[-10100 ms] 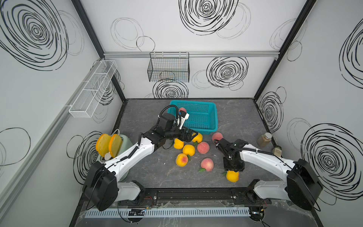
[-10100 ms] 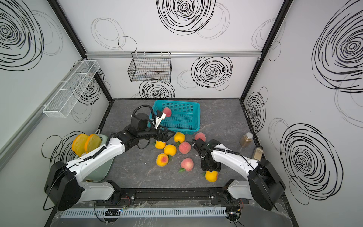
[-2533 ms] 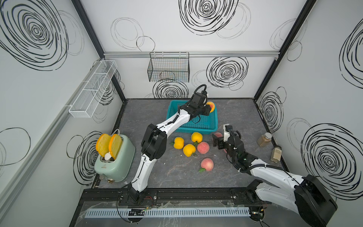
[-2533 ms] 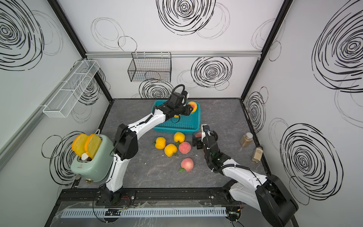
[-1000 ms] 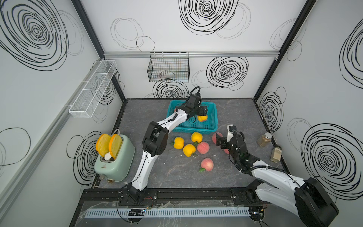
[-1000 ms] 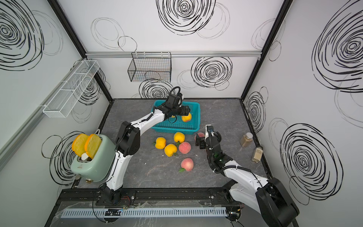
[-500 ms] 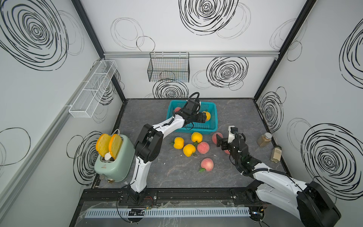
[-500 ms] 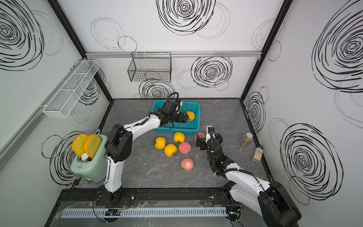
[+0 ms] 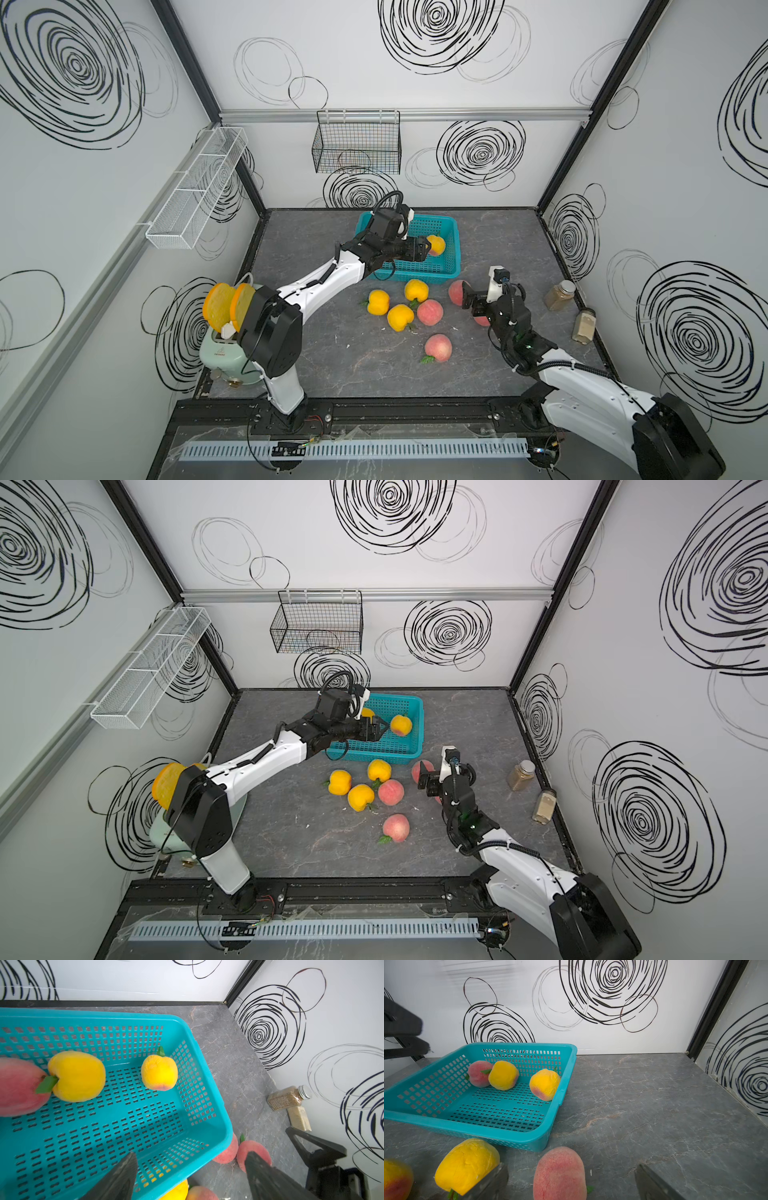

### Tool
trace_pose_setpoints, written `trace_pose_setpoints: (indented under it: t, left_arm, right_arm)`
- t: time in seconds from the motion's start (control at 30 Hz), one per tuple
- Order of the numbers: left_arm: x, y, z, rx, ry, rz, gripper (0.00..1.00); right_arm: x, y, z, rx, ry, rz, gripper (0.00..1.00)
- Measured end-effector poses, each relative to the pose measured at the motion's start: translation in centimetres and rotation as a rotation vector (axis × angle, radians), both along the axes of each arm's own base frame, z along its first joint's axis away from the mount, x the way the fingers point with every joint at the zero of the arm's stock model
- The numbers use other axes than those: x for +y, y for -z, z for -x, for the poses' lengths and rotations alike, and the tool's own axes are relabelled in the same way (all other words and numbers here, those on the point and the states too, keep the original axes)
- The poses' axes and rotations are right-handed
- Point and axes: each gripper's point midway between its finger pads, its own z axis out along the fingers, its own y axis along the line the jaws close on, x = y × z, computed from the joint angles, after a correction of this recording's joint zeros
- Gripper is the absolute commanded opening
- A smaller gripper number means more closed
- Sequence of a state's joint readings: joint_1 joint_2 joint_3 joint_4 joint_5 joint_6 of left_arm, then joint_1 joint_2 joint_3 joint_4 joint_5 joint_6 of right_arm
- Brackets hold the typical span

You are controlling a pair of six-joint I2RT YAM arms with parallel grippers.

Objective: Put the peaches into the basket
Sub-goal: Place the peach in the basket, then pick up the peach from the center of the board.

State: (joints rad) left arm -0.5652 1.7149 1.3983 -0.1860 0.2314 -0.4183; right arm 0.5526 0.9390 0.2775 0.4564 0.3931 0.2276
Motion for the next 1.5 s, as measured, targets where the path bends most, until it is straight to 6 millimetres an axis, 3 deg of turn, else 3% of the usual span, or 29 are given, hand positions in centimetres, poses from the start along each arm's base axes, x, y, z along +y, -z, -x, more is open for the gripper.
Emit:
trace_pose_setpoints:
  t: [0.17, 0.47, 0.6, 0.73, 1.03, 1.5]
  left_arm:
    - [3.0, -0.3, 1.7, 0.007, -0.017, 0.014, 0.85]
    - [7.1, 4.6, 6.3, 0.121, -0.019, -0.013, 0.85]
    - [8.8, 5.0, 5.7, 0.132, -0.052, 0.001, 0.85]
    - [8.8, 5.0, 5.7, 0.133, -0.035, 0.029, 0.84]
    - [8.5, 4.7, 5.8, 0.131, 0.008, 0.084, 0.84]
    - [10.6, 4.0, 4.3, 0.127, -0.042, 0.139, 0.84]
  right_arm:
    - [0.0, 0.0, 0.0, 0.0, 0.0, -0.001, 0.99]
    - [-0.5, 1.0, 0.5, 0.039, -0.002, -0.026, 0.99]
    - [-0.8, 2.6, 0.9, 0.116, 0.007, -0.054, 0.99]
    - [-1.0, 3.4, 1.1, 0.17, 0.016, -0.098, 0.99]
    - [-0.7, 1.8, 0.7, 0.226, 0.038, -0.186, 0.99]
    - [-1.9, 5.9, 2.8, 0.431, 0.113, -0.312, 0.99]
